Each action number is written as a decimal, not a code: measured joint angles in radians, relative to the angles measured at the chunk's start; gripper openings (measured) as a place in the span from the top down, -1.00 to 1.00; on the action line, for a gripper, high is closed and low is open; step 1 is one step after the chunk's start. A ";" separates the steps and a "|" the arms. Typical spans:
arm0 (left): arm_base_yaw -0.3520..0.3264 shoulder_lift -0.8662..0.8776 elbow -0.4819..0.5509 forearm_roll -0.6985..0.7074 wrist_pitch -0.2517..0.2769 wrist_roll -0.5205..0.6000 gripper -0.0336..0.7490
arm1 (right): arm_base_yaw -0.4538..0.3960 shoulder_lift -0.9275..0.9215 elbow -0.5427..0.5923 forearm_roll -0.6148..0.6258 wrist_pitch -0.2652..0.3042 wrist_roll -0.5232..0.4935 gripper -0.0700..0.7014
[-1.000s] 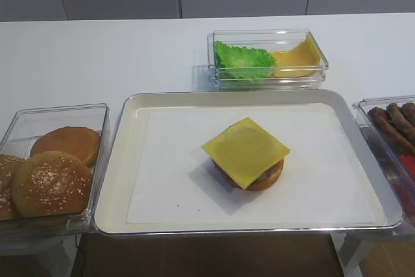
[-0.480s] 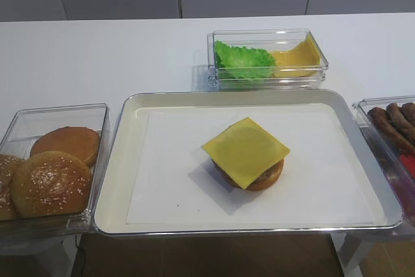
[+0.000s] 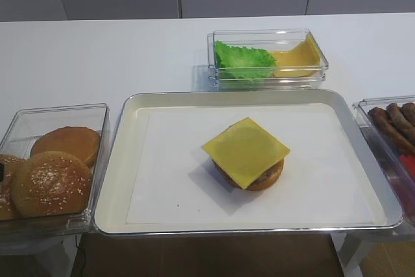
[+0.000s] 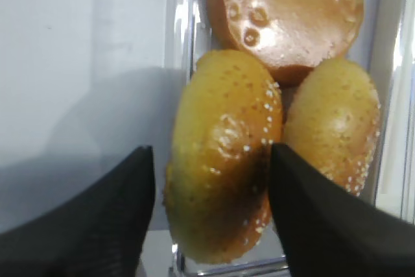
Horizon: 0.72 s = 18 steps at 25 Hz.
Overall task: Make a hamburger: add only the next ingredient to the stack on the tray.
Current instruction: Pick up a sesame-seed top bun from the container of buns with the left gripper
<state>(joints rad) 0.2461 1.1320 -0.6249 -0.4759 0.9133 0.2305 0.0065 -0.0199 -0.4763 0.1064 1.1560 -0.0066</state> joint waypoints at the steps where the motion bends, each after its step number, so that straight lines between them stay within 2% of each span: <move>1: 0.000 0.000 0.000 -0.003 0.002 0.000 -0.14 | 0.000 0.000 0.000 0.000 0.000 0.000 0.75; 8: 0.000 0.000 -0.001 -0.018 0.020 0.004 0.12 | 0.000 0.000 0.000 0.000 0.000 0.000 0.75; 18: 0.000 0.000 -0.031 -0.021 0.050 0.027 0.25 | 0.000 0.000 0.000 0.000 0.000 0.000 0.75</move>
<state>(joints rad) 0.2461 1.1320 -0.6559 -0.4968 0.9636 0.2576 0.0065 -0.0199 -0.4763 0.1064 1.1560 -0.0066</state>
